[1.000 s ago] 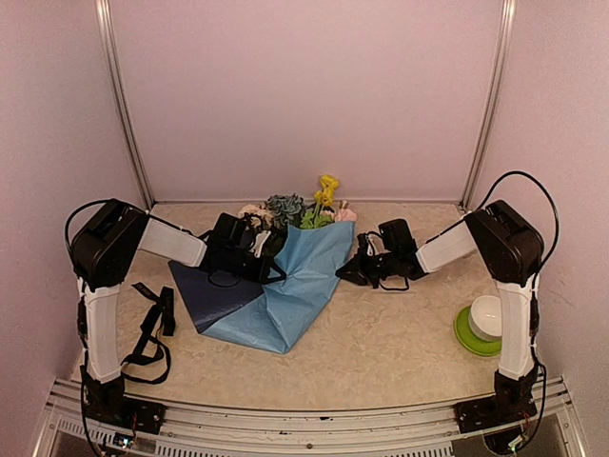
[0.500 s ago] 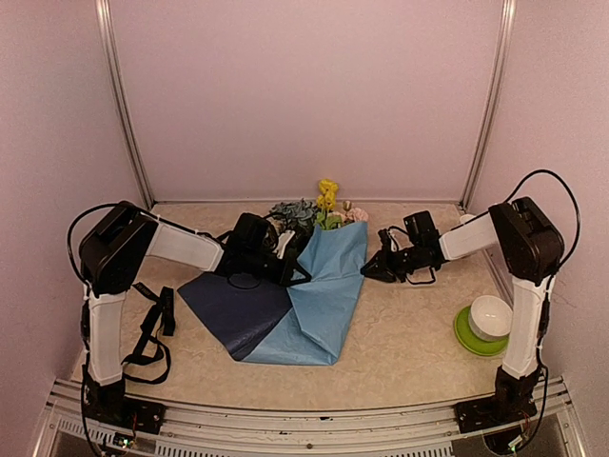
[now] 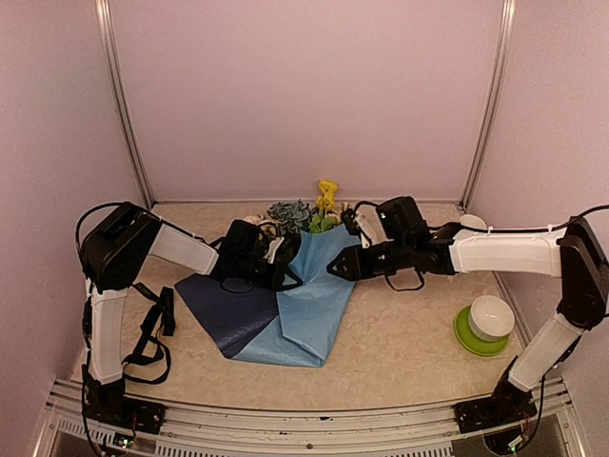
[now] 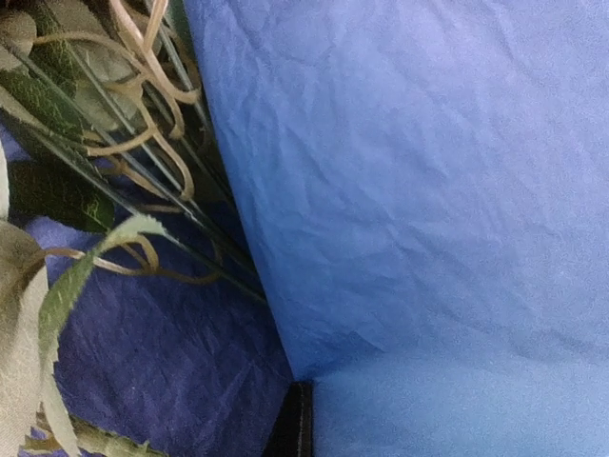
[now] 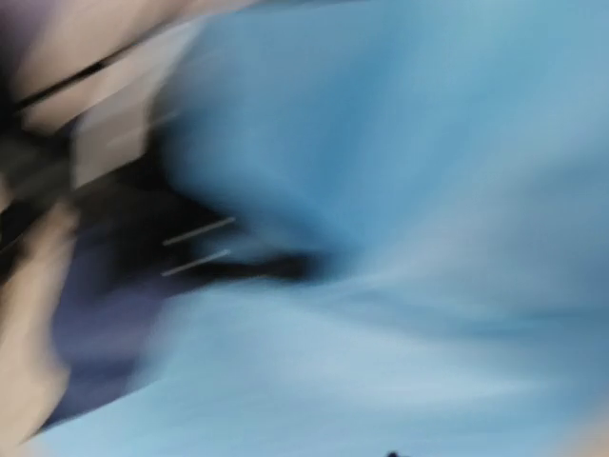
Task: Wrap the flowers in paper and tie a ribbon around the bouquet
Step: Press the fold line on the 2/3-folded wrapping paper.
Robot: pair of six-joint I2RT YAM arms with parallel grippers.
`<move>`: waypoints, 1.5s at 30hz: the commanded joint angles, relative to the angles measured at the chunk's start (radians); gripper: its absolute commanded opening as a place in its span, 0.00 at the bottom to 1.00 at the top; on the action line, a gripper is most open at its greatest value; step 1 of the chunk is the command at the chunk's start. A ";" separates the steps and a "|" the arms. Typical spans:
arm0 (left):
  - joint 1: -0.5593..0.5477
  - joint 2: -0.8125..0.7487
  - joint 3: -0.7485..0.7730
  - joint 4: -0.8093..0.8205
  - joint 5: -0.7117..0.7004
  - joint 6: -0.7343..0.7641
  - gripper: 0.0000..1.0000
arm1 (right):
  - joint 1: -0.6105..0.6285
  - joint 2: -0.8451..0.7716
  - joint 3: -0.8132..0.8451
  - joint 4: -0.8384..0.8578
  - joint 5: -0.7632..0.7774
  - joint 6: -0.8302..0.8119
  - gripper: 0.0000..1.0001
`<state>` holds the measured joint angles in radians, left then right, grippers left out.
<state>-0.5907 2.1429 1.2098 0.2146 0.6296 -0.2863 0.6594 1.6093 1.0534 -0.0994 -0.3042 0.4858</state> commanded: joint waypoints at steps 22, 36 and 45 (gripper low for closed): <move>0.041 -0.019 -0.016 0.089 -0.013 -0.056 0.34 | 0.387 0.308 -0.058 -0.018 -0.031 0.096 0.18; 0.059 -0.023 0.041 0.034 -0.127 -0.028 0.00 | 0.428 0.259 -0.035 -0.037 -0.133 -0.072 0.20; 0.063 0.014 0.017 0.074 -0.081 -0.046 0.00 | 0.482 0.066 -0.005 -0.051 -0.172 -0.277 0.24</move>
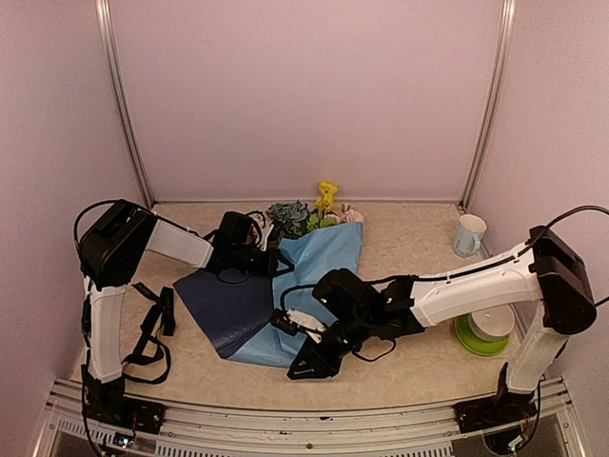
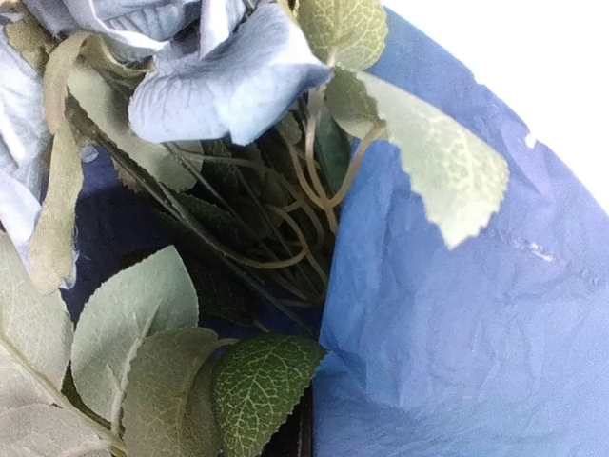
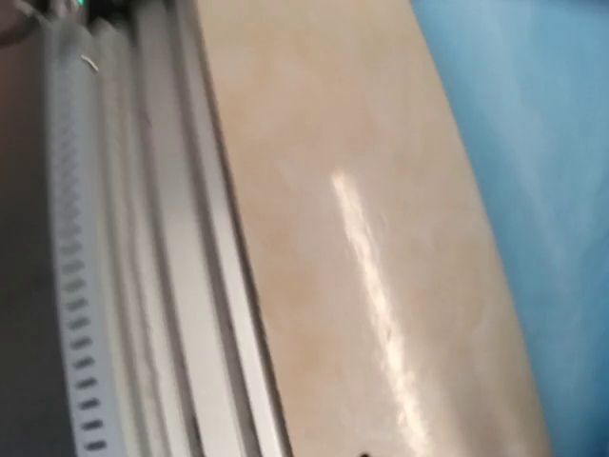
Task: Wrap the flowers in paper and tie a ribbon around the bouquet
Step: Press the fold line on the 2/3-folded wrapping paper.
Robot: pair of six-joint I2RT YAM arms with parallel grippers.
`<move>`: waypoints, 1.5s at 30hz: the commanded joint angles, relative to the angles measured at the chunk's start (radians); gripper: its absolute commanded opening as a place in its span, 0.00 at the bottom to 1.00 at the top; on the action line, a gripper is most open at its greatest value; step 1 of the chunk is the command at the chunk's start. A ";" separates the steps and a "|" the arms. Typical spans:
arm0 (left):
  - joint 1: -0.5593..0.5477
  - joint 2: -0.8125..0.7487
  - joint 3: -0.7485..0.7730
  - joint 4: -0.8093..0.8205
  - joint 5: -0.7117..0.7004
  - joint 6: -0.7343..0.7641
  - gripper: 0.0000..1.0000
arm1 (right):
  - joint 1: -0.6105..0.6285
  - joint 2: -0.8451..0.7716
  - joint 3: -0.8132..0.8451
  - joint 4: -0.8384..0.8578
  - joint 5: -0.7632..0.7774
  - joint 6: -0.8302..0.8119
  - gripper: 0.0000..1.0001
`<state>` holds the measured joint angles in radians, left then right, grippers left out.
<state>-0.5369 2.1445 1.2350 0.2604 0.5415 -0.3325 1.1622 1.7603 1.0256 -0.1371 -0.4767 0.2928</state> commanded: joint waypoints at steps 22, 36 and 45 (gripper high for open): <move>0.014 0.041 0.024 0.004 -0.001 0.019 0.00 | 0.045 0.121 0.018 -0.158 0.360 0.099 0.00; 0.014 0.048 0.030 -0.001 0.019 0.026 0.00 | 0.000 -0.132 -0.036 -0.029 0.330 -0.028 0.03; 0.014 0.058 0.036 -0.021 0.019 0.032 0.00 | -0.004 0.045 -0.061 -0.028 0.343 -0.020 0.01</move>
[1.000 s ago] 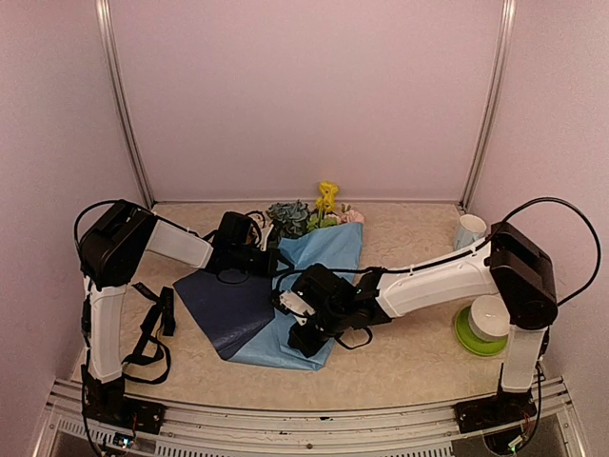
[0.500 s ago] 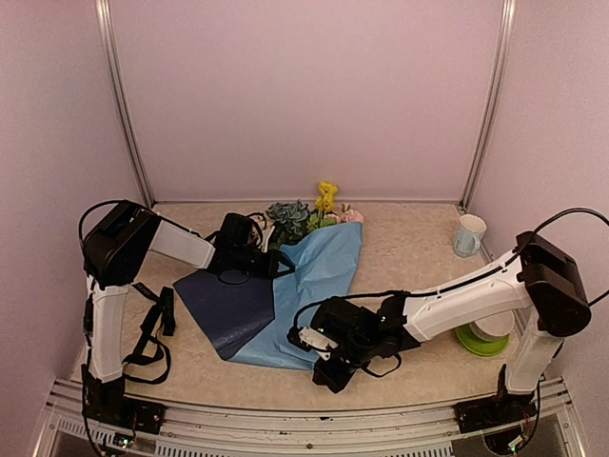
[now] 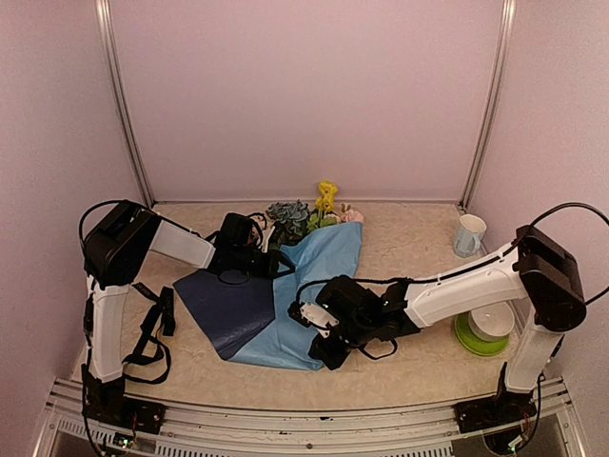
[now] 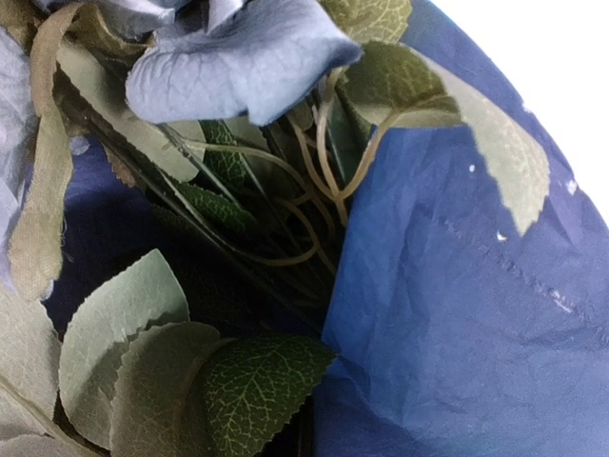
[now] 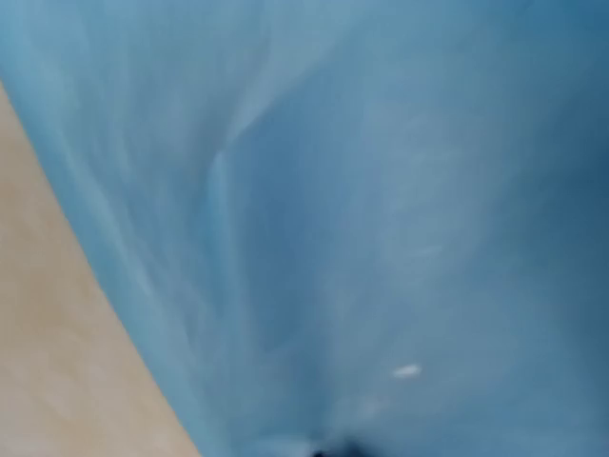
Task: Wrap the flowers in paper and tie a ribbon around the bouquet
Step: Press the fold line on the 2/3-folded wrapping paper.
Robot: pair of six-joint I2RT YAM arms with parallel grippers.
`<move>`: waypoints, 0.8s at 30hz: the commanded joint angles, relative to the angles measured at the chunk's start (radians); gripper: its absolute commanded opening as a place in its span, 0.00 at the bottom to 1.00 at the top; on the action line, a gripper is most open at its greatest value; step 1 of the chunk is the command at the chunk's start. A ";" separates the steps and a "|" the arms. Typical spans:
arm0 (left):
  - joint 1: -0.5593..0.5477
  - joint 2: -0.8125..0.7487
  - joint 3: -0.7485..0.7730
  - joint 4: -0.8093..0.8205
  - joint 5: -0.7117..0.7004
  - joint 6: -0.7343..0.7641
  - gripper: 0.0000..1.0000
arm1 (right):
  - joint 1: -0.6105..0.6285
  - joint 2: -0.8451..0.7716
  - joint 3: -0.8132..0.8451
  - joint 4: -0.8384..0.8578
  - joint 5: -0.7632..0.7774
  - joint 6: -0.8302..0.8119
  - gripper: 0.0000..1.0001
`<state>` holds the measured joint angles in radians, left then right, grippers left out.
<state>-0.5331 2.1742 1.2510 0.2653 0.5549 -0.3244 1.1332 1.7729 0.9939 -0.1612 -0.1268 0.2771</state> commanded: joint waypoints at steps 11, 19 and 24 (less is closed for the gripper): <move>0.010 0.021 0.024 -0.037 0.007 0.042 0.00 | 0.045 -0.178 -0.169 -0.086 -0.030 0.071 0.00; 0.009 0.017 0.014 -0.032 0.008 0.031 0.00 | -0.225 -0.170 -0.195 0.145 -0.208 0.290 0.18; 0.008 0.013 0.007 -0.027 0.007 0.030 0.00 | -0.286 -0.077 -0.159 0.193 -0.233 0.389 0.34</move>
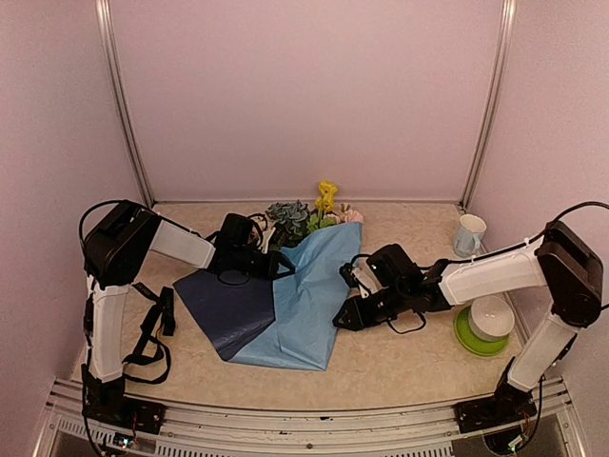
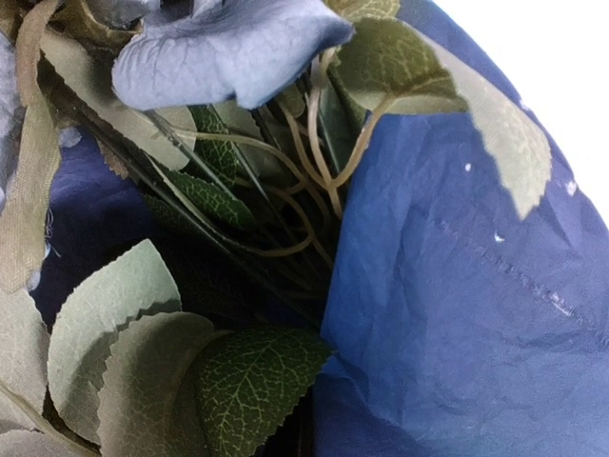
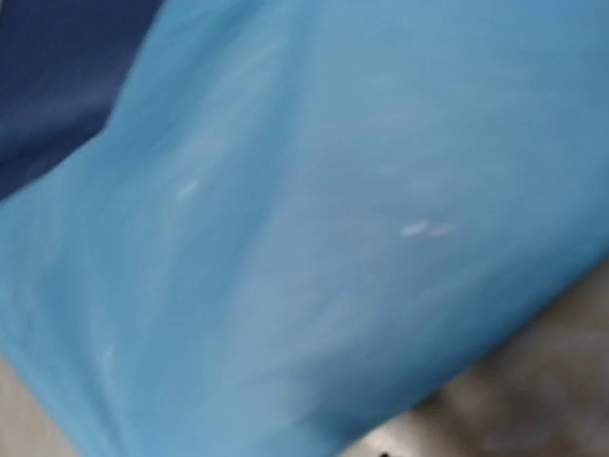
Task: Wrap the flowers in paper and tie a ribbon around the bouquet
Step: Press the fold line on the 2/3-folded wrapping paper.
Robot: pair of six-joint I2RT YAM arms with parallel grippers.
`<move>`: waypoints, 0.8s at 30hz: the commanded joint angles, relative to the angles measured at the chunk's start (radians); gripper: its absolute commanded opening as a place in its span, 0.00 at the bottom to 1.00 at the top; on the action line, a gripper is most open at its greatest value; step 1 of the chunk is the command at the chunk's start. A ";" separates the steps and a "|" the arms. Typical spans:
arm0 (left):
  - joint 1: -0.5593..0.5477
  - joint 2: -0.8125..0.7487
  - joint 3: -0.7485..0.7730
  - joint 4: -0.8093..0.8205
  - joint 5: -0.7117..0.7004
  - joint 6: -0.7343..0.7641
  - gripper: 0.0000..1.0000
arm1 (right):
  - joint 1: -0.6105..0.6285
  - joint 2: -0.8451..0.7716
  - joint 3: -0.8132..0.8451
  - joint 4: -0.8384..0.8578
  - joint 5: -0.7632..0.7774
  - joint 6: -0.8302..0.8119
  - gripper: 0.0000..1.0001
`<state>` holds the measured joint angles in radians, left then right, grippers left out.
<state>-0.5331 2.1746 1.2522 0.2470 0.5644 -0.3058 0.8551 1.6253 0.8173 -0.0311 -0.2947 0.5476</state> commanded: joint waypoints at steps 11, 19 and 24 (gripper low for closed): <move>0.005 -0.009 -0.023 0.021 -0.008 -0.024 0.00 | -0.010 0.136 0.223 -0.107 0.040 0.024 0.26; -0.001 -0.031 -0.039 0.026 -0.032 -0.042 0.00 | -0.016 0.291 0.344 -0.212 0.106 0.009 0.25; 0.007 -0.056 -0.039 0.021 -0.071 -0.049 0.03 | -0.016 0.331 0.323 -0.235 0.098 0.002 0.22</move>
<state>-0.5335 2.1677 1.2247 0.2737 0.5434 -0.3435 0.8413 1.9438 1.1561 -0.2001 -0.2111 0.5686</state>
